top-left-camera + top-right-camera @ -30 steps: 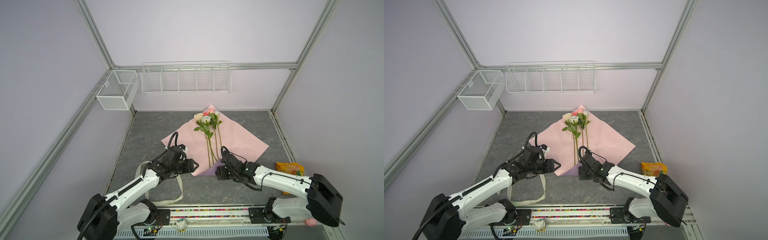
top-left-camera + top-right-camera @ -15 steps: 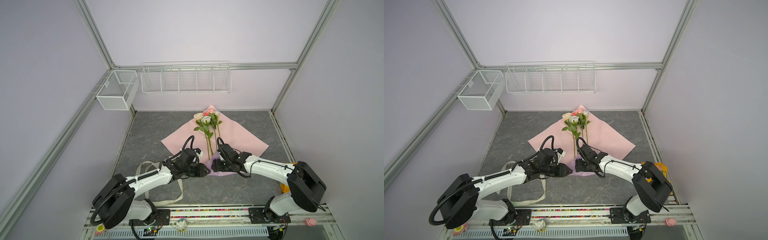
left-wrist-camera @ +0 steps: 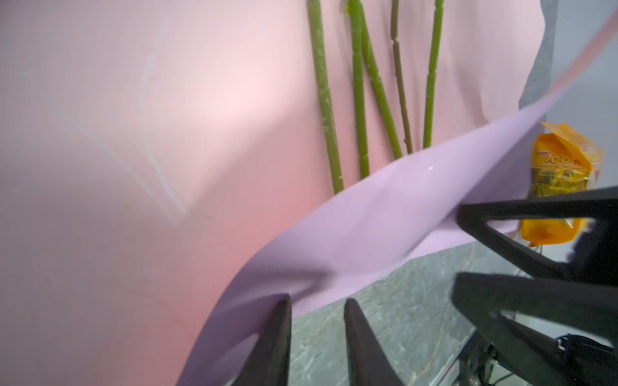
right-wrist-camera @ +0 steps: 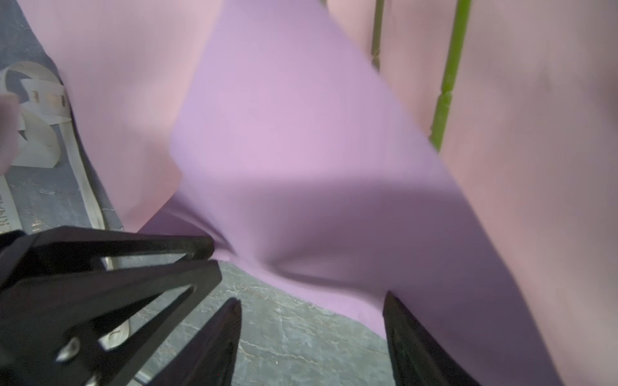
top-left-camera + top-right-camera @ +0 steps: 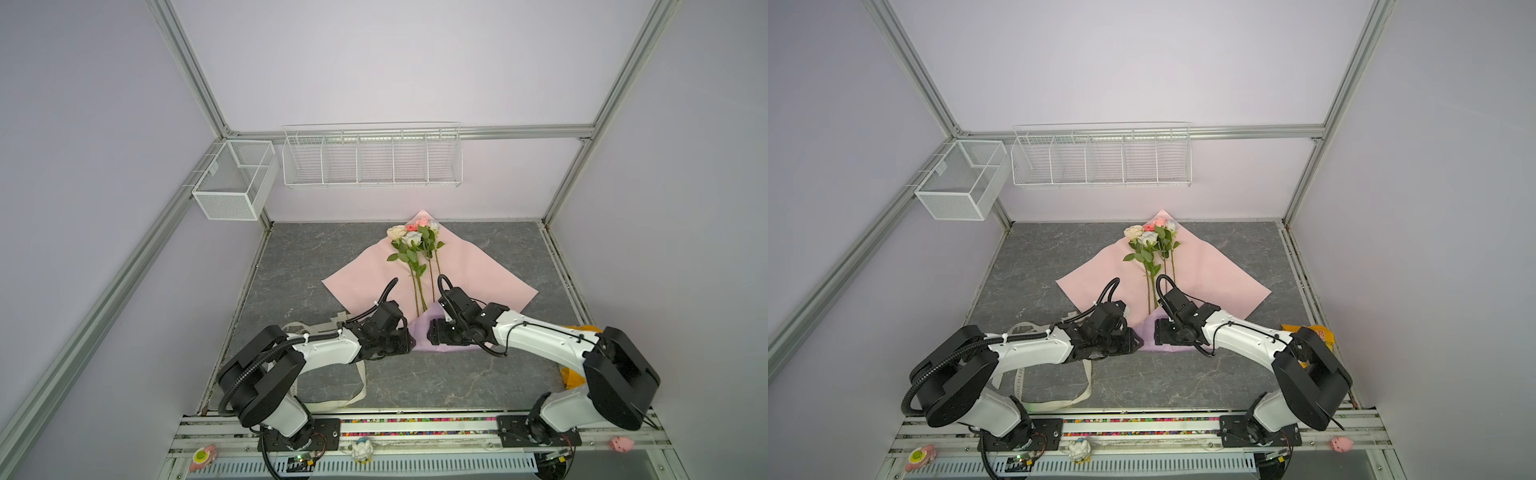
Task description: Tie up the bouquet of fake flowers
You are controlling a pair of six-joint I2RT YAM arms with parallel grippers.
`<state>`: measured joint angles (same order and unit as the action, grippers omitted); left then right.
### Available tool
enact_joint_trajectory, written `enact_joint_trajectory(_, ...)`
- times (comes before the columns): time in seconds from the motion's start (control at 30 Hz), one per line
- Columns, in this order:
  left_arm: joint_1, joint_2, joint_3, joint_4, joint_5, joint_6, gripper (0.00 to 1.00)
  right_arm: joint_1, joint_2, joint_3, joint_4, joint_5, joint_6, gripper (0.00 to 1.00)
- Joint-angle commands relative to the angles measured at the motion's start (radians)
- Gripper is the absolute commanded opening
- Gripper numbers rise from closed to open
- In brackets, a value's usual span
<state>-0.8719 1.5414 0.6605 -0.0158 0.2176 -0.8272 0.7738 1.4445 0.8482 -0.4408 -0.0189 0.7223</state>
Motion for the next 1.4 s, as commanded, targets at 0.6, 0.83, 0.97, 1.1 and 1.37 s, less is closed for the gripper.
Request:
enact_joint_trajectory(0.6,-0.006,0.015,-0.015,-0.102,-0.101,-0.041,0.28,-0.137,-0.119,-0.133,-0.208,0.093,0.013,0.49)
enact_joint_trajectory(0.83,-0.004,-0.014,-0.036,-0.113,-0.133,-0.049,0.32,-0.153,-0.068,-0.101,-0.220,0.125,-0.002,0.48)
enact_joint_trajectory(0.97,-0.006,-0.020,-0.047,-0.121,-0.158,-0.067,0.32,-0.162,-0.017,-0.094,-0.222,0.134,0.000,0.44)
enact_joint_trajectory(1.1,-0.006,-0.021,-0.047,-0.133,-0.174,-0.082,0.35,-0.166,0.018,-0.098,-0.249,0.176,0.020,0.43)
enact_joint_trajectory(1.37,-0.005,-0.015,-0.044,-0.137,-0.173,-0.081,0.35,-0.152,-0.086,-0.081,-0.239,0.112,-0.026,0.45)
